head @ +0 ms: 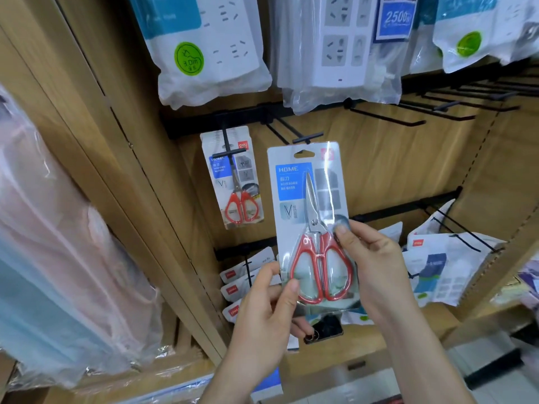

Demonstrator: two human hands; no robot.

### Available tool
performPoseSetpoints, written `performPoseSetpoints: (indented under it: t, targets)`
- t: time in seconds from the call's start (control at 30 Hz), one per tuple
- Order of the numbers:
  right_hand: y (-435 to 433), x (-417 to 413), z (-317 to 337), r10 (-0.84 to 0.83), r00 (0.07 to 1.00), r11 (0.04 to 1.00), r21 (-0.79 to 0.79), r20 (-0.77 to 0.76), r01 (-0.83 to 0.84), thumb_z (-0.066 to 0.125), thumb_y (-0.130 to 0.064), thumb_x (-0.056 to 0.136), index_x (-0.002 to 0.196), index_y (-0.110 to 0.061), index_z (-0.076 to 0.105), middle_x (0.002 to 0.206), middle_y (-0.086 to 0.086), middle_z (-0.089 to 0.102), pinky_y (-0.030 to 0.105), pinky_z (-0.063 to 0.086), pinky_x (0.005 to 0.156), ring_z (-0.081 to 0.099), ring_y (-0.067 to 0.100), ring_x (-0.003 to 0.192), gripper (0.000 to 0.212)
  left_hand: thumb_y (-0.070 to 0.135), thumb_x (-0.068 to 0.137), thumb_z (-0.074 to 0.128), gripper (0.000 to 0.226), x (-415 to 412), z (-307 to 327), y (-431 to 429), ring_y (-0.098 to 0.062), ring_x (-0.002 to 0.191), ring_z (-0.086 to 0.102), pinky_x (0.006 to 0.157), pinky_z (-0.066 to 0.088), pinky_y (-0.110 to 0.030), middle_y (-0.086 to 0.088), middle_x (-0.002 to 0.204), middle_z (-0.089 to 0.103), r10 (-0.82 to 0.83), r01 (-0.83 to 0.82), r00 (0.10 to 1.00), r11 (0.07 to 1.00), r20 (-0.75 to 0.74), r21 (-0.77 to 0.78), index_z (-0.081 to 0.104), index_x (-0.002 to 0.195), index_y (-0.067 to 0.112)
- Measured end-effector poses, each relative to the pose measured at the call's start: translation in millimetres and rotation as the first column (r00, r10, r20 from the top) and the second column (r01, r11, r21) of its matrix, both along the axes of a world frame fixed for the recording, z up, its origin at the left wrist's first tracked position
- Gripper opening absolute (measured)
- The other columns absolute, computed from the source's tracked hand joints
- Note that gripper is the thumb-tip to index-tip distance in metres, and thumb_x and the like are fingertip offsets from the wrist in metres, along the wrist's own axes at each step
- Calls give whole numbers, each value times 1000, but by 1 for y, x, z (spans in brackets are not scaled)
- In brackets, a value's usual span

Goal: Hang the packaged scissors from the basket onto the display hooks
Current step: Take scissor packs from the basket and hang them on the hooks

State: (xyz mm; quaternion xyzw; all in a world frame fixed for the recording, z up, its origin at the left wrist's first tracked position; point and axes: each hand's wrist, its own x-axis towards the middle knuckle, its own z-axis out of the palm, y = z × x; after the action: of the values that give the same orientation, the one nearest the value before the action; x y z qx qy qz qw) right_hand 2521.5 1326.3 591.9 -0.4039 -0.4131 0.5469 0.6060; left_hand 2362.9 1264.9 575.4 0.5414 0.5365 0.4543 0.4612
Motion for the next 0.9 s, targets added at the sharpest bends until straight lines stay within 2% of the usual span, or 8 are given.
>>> performPoseSetpoints:
  t: [0.13, 0.27, 0.4, 0.5, 0.57, 0.7, 0.8, 0.9]
  targets:
    - [-6, 12, -8, 112, 983, 993, -57, 144, -105, 60, -33, 88, 96, -17, 76, 95, 10, 77, 49, 60, 81, 73, 33, 92, 25, 26, 99, 50, 32, -5, -2, 5, -25, 62, 70, 56, 57, -27, -9, 93, 75, 2, 2, 996, 999, 91, -51, 47, 128, 16]
    - [-18, 22, -21, 216, 931, 976, -106, 296, -192, 48, -36, 98, 93, -22, 77, 94, 11, 77, 60, 56, 84, 73, 35, 91, 33, 33, 92, 52, 33, -5, -6, 5, -25, 62, 71, 55, 57, -24, -7, 95, 76, -1, 10, 990, 998, 141, -63, 50, 122, 18]
    - [-9, 17, -18, 107, 923, 994, -60, 369, -91, 47, -35, 100, 89, -18, 76, 88, 8, 77, 50, 58, 84, 73, 28, 87, 36, 33, 92, 50, 31, -1, -4, 10, -22, 56, 68, 51, 56, -24, -2, 97, 76, -14, 23, 985, 998, 171, -50, 53, 114, 12]
    - [-2, 9, -15, 96, 931, 994, -88, 352, -69, 47, -36, 101, 88, -13, 74, 86, 11, 76, 37, 59, 58, 73, 27, 78, 38, 26, 98, 46, 24, -5, -1, 17, -17, 48, 60, 45, 50, -21, 3, 91, 76, -16, 18, 988, 1000, 154, -16, 58, 110, 9]
    - [-1, 8, -14, 150, 927, 979, -180, 343, -92, 48, -40, 100, 90, -18, 73, 85, 6, 77, 27, 56, 52, 74, 19, 74, 36, 26, 98, 47, 24, -9, -1, 22, -16, 49, 60, 47, 51, -22, 2, 87, 75, 7, -3, 988, 1000, 157, -28, 59, 109, 8]
    - [-3, 16, -22, 327, 915, 932, -240, 235, -272, 52, -31, 99, 104, -15, 72, 93, 9, 77, 30, 61, 66, 75, 25, 81, 26, 24, 99, 48, 23, -14, -5, 31, -18, 54, 65, 50, 55, -23, -4, 88, 75, 44, -37, 984, 998, 171, -43, 60, 110, 9]
    - [-1, 21, -33, 217, 947, 970, -161, 235, -182, 58, -14, 96, 105, -11, 72, 89, 13, 77, 28, 61, 69, 72, 24, 75, 17, 21, 101, 47, 21, -18, -6, 40, -17, 59, 68, 54, 56, -21, -4, 91, 76, 25, -14, 986, 998, 163, -68, 60, 112, 11]
    - [4, 14, -39, 78, 972, 989, -139, 221, -48, 62, -9, 94, 102, -10, 73, 81, 11, 77, 27, 61, 66, 71, 20, 69, 14, 17, 103, 45, 20, -17, -7, 51, -12, 57, 63, 52, 50, -19, 2, 89, 75, 25, -24, 997, 999, 66, -22, 62, 111, 13]
